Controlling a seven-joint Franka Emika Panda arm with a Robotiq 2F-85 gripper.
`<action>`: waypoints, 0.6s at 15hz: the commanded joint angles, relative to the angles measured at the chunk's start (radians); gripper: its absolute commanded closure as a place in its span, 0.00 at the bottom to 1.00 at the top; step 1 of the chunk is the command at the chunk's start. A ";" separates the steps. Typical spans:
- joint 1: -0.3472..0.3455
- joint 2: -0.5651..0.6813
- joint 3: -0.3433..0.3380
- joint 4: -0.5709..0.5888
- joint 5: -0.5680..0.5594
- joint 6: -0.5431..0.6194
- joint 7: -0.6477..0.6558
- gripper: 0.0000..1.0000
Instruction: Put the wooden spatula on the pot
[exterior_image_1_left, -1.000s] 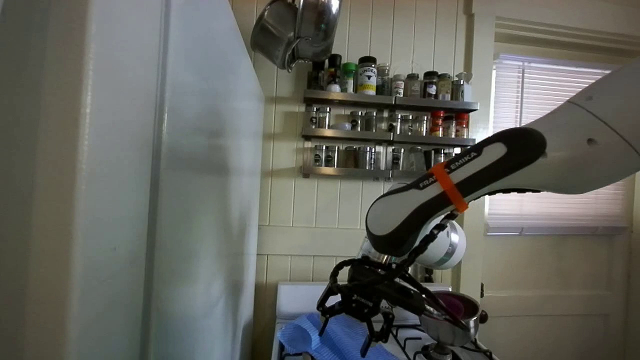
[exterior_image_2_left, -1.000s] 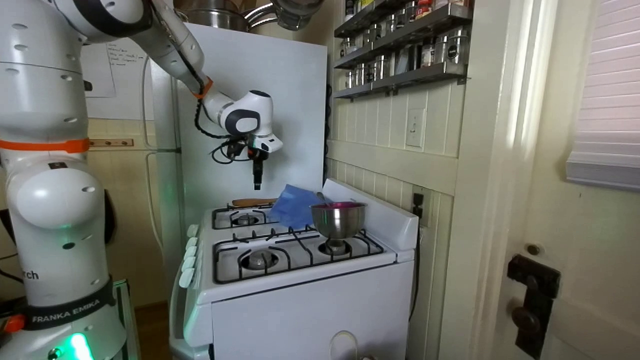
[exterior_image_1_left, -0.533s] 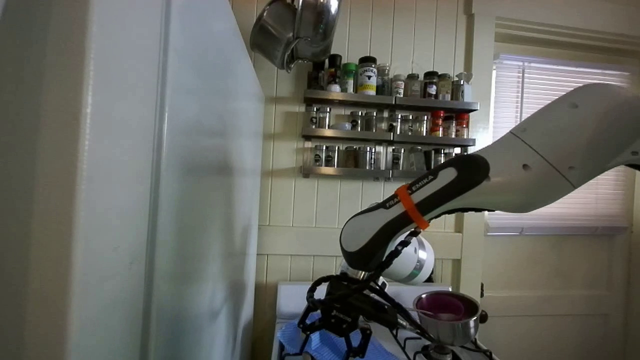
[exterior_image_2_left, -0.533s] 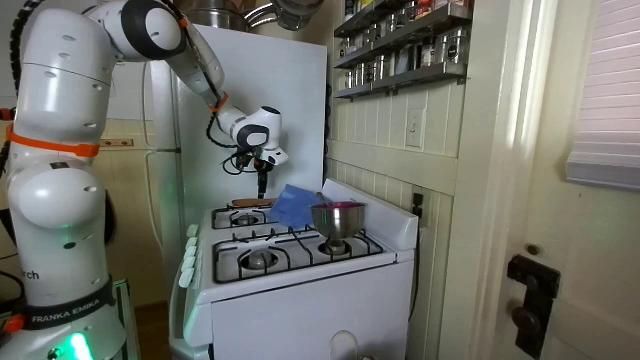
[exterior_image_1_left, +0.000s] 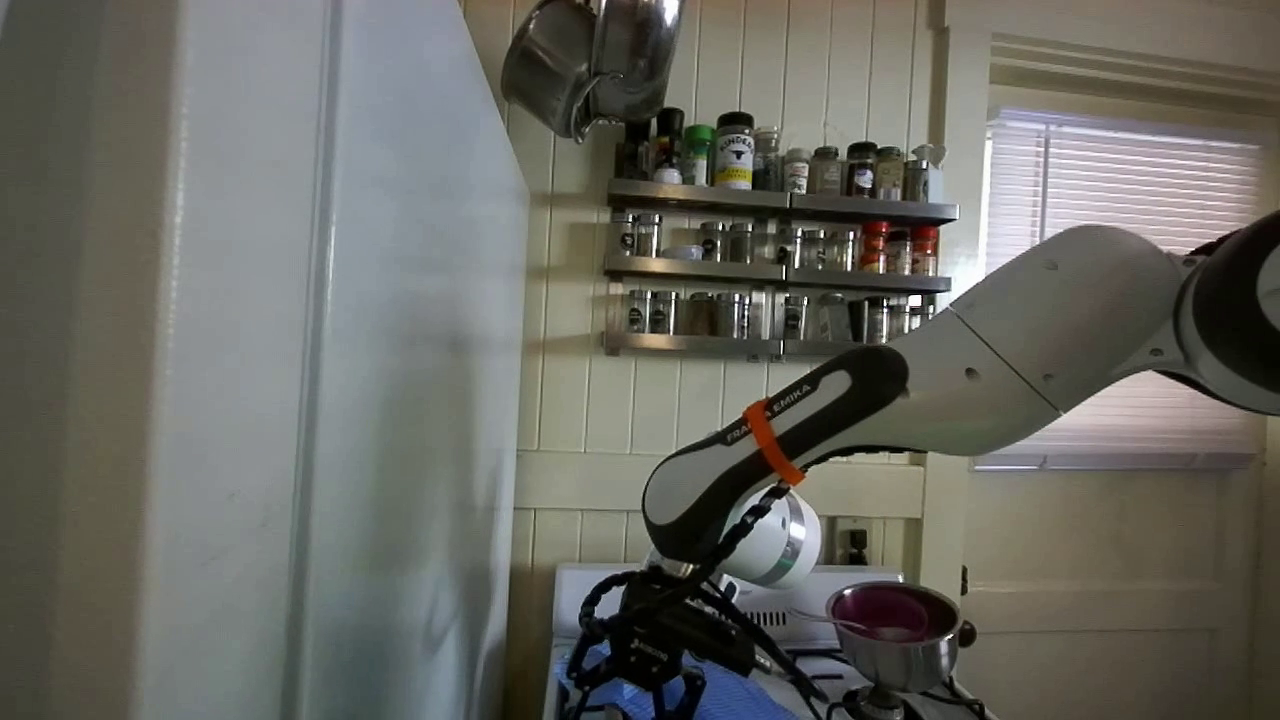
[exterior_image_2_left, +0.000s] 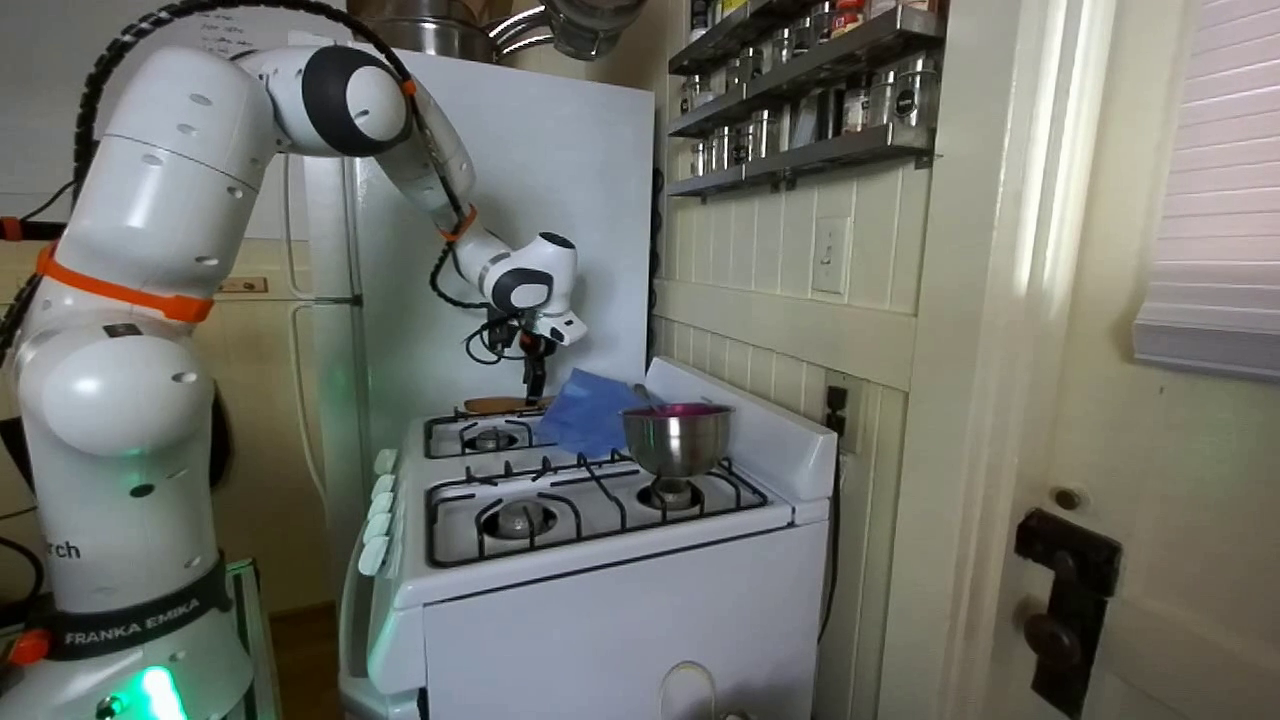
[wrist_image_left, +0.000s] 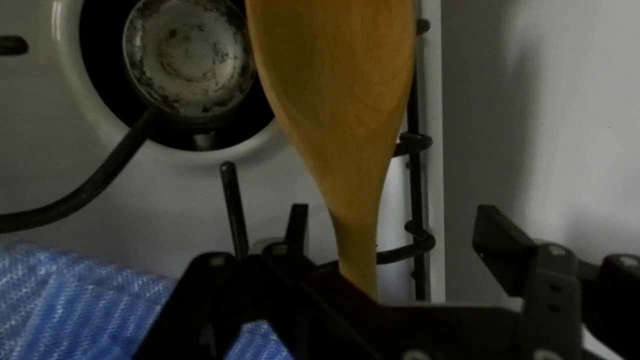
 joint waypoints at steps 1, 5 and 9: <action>0.018 0.049 -0.018 0.057 -0.021 -0.039 -0.006 0.41; 0.021 0.066 -0.023 0.076 -0.025 -0.048 -0.008 0.73; 0.027 0.065 -0.031 0.084 -0.037 -0.057 -0.005 0.97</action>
